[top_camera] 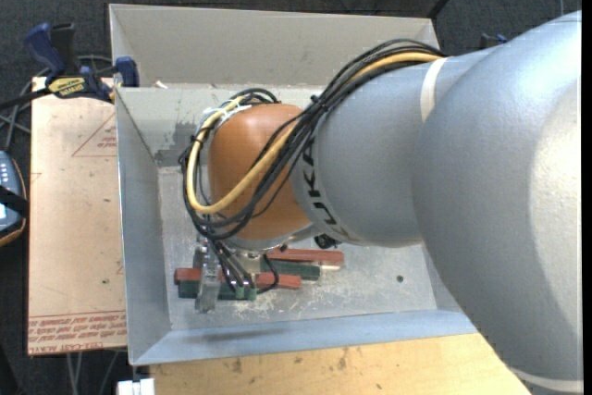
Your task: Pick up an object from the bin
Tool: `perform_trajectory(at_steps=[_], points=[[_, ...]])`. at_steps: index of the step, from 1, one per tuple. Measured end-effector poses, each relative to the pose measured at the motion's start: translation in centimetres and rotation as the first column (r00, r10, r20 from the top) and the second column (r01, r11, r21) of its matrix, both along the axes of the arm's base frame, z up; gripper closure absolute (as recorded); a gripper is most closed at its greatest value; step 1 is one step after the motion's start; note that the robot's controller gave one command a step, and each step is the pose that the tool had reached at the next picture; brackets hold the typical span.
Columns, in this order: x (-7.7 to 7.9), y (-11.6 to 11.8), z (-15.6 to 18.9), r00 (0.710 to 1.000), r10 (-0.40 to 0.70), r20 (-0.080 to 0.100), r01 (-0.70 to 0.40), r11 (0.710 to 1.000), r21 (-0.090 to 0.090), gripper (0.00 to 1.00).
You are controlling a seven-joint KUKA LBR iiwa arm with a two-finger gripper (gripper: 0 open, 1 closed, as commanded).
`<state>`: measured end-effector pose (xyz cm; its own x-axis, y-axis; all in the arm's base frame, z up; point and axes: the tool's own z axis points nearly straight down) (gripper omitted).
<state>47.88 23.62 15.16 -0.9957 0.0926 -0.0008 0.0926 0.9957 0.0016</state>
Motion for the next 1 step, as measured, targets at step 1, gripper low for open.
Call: perform_trajectory(at_steps=[1], points=[[-0.06, -0.03, 0.14, 1.0, 0.0, -0.001, 0.0, 1.0, -0.001, 1.0]])
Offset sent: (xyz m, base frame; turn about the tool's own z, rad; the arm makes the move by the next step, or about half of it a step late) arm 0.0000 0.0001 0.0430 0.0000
